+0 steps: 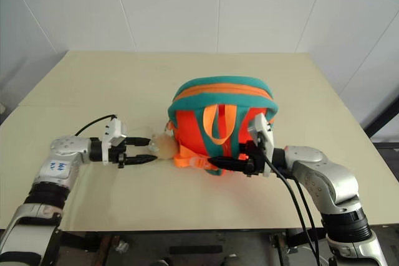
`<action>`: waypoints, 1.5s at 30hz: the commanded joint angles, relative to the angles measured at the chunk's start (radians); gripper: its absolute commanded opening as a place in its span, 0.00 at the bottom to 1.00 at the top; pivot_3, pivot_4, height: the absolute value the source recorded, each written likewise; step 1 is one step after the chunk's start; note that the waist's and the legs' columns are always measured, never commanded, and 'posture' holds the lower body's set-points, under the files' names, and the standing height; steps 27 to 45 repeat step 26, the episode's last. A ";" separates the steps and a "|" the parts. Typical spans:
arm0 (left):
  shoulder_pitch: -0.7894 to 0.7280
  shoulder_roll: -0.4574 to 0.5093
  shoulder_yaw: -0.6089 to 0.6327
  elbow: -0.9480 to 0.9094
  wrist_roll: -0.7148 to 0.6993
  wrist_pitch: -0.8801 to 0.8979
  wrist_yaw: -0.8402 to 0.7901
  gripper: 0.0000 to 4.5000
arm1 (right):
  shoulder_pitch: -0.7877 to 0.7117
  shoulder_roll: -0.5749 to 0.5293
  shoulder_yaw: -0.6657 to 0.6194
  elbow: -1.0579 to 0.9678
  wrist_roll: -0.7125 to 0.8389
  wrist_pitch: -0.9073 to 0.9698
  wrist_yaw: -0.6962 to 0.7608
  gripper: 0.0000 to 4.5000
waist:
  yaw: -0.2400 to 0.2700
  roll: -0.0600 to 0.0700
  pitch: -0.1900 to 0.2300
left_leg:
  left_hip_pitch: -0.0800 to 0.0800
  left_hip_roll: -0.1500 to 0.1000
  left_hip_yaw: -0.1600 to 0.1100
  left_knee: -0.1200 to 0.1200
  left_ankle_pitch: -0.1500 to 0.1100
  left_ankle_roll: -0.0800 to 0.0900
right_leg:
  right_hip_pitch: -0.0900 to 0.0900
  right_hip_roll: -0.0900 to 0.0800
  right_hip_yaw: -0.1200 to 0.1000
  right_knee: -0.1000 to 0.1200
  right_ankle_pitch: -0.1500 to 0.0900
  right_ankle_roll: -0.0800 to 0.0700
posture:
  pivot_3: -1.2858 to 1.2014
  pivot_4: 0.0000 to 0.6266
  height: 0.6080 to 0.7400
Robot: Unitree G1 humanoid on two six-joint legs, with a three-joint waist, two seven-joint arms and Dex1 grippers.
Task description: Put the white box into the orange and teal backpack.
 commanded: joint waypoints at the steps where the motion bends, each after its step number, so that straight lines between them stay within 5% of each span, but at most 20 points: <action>1: 0.067 0.045 0.062 -0.202 -0.076 0.099 0.019 0.93 | 0.025 -0.043 -0.105 -0.077 0.037 -0.013 -0.025 0.85 | 0.003 0.000 0.000 | 0.000 0.000 0.000 0.000 0.000 0.000 | 0.000 0.000 0.000 0.000 0.000 0.000 | 0.52 0.24 1.00; 3: 0.117 0.052 0.087 -0.286 -0.094 0.129 0.050 1.00 | 0.060 -0.081 -0.153 -0.101 0.041 -0.011 -0.024 0.99 | 0.009 0.000 0.000 | 0.000 0.000 0.000 0.000 0.000 0.000 | 0.000 0.000 0.000 0.000 0.000 0.000 | 0.52 0.24 1.00; 11: 0.228 0.080 0.142 -0.455 -0.135 0.178 0.094 1.00 | 0.142 -0.201 -0.313 0.034 0.044 -0.047 0.027 0.99 | 0.023 0.000 0.000 | 0.000 0.000 0.001 0.001 0.000 0.000 | 0.001 -0.001 0.000 -0.002 0.000 -0.001 | 0.52 0.24 1.00; 25: 0.158 0.089 0.133 -0.474 -0.204 0.243 0.097 1.00 | 0.193 -0.247 -0.218 0.218 -0.234 -0.406 0.154 0.99 | 0.021 0.000 0.000 | 0.000 0.000 0.002 -0.003 -0.001 0.001 | 0.001 -0.001 0.001 -0.008 0.001 0.000 | 0.52 0.24 1.00; 45: 0.155 0.084 0.137 -0.479 -0.208 0.250 0.107 1.00 | 0.178 -0.240 -0.216 0.232 -0.237 -0.413 0.148 0.99 | 0.021 0.000 0.000 | 0.000 0.000 0.002 -0.003 -0.001 0.001 | 0.001 -0.001 0.001 -0.008 0.001 0.000 | 0.52 0.24 1.00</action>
